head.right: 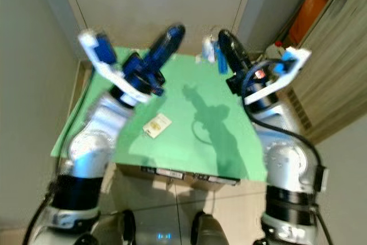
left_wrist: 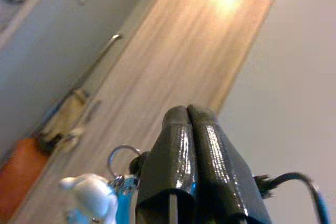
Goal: Hang keys on a hook
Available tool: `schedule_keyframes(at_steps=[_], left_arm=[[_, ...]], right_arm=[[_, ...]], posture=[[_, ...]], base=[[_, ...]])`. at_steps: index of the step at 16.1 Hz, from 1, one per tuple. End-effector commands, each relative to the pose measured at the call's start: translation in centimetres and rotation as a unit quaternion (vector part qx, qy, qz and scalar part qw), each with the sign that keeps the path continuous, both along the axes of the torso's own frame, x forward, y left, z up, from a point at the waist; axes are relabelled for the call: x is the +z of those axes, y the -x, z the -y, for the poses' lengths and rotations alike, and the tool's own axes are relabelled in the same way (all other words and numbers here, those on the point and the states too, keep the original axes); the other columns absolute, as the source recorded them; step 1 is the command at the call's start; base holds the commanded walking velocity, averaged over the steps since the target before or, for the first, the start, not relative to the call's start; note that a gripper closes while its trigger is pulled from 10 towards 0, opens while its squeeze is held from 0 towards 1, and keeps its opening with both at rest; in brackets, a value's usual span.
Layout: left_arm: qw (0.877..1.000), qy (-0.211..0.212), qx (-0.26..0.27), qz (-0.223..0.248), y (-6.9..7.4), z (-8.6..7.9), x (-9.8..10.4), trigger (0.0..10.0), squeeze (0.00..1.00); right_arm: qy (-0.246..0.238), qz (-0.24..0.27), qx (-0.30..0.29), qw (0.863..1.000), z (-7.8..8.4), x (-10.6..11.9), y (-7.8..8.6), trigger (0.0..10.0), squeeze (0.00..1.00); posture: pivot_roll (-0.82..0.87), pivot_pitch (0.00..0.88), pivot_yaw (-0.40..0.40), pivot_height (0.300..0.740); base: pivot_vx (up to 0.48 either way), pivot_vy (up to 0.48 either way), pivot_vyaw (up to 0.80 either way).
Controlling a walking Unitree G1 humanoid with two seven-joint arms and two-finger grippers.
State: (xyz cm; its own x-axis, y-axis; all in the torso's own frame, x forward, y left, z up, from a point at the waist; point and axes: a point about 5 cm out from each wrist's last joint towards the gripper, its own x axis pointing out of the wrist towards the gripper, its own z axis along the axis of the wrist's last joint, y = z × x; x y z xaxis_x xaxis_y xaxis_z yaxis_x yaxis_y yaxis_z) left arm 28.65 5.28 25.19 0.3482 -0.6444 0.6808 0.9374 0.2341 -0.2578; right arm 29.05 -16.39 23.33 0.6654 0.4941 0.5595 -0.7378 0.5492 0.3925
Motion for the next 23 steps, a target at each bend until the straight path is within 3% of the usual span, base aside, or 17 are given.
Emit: schedule_keyframes(at_steps=[1,2,3,4,10,17,18,23], left_arm=[[0.999,0.008,-0.033,0.022,0.9,0.1,1.1,10.0,0.00],[0.998,0.010,-0.055,0.035,1.7,-0.3,1.7,10.0,0.00],[0.997,0.004,-0.065,0.034,2.0,-0.6,1.7,10.0,0.40],[0.997,0.007,-0.065,0.031,2.0,-0.7,1.7,10.0,1.00],[0.995,0.015,-0.089,0.039,2.7,-1.3,2.6,10.0,1.00],[0.997,0.002,-0.072,0.028,2.4,-1.4,2.9,10.0,1.00],[0.997,-0.003,-0.069,0.023,2.3,-1.4,2.8,10.0,0.00],[0.997,-0.010,-0.076,0.016,2.4,-1.1,2.6,10.0,0.00]], right_arm=[[-0.001,0.038,0.037,0.999,-0.1,1.5,0.9,10.0,0.00],[-0.002,0.055,0.066,0.996,-0.3,2.1,1.6,10.0,0.00],[-0.007,0.065,0.086,0.994,-0.3,2.6,2.0,10.0,0.00],[-0.008,0.067,0.089,0.994,-0.3,2.7,2.1,10.0,0.00],[-0.029,0.070,0.121,0.990,-0.4,3.2,2.7,10.0,0.00],[-0.014,0.081,0.171,0.982,-1.2,3.3,3.9,10.0,0.00],[-0.011,0.082,0.176,0.981,-1.4,3.3,4.0,10.0,0.00],[-0.004,0.085,0.199,0.976,-2.0,3.4,4.5,10.0,0.00]], posture=[[-0.09,0.133,-0.021,0.740],[-0.09,0.134,-0.020,0.740],[-0.09,0.134,-0.020,0.740],[-0.09,0.134,-0.020,0.740],[-0.09,0.135,-0.020,0.740],[-0.09,0.137,-0.020,0.740],[-0.09,0.137,-0.020,0.740],[-0.09,0.124,-0.024,0.740]], base=[[0.000,0.000,0.00],[0.000,0.000,0.00],[0.000,0.000,0.00],[0.000,0.000,0.00],[0.000,0.000,0.00],[0.000,0.000,0.00],[0.000,0.000,0.00],[0.000,0.000,0.00]])
